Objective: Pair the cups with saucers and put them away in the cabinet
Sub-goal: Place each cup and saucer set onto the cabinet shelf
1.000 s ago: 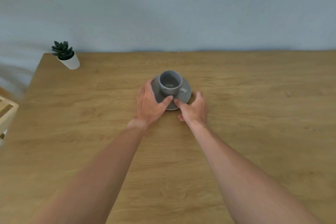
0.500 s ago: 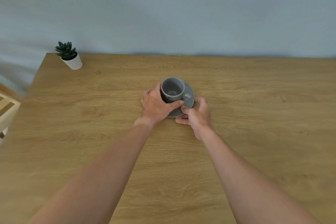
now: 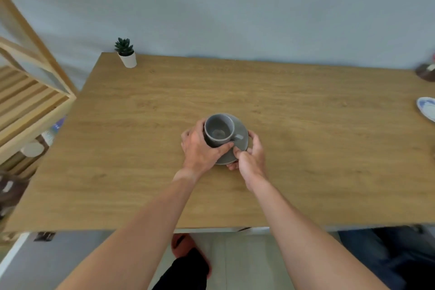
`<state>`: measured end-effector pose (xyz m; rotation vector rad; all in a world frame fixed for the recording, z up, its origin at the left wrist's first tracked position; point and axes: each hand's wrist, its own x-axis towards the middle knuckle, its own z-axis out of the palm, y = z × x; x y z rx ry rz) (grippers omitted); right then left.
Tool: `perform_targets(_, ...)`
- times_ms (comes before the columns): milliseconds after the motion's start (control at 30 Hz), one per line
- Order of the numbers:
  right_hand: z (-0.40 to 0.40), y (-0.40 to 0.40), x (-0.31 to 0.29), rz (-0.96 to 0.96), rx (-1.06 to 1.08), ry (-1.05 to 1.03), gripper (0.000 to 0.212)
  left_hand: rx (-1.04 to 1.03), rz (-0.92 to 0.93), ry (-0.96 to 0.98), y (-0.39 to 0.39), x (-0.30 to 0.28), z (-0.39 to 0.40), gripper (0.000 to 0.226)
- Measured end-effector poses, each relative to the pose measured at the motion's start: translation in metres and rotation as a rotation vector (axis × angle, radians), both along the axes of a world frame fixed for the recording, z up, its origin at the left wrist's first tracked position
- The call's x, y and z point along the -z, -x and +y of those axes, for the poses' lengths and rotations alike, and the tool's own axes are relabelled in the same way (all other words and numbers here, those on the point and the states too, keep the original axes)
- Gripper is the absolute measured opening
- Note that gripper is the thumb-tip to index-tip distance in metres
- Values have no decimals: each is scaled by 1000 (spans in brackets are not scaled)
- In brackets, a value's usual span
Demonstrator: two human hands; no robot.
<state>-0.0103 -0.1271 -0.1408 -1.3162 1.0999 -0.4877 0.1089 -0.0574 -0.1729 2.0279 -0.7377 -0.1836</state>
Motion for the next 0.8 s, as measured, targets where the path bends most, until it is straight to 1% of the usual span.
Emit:
perform_targets(200, 85, 86, -7, -1, -20, -8, 49, 15, -1, -4, 84, -1, 85, 82)
perform_targets(300, 129, 125, -6, 3, -17, -50, 47, 14, -38, -18, 127, -4, 130, 78)
perform_targets(433, 180, 166, 3, 6, -5, -119, 45, 15, -69, -40, 171, 2, 182, 79)
perform_targets(533, 207, 189, 23, -3, 3, -155, 49, 11, -87, -63, 195, 18, 211, 79)
perform_targets(700, 227, 210, 67, 53, 1, -222, 55, 28, -19, -151, 220, 56, 239, 76)
perform_targets(800, 224, 210, 99, 77, -20, -245, 55, 26, 14, -189, 223, 85, 240, 77)
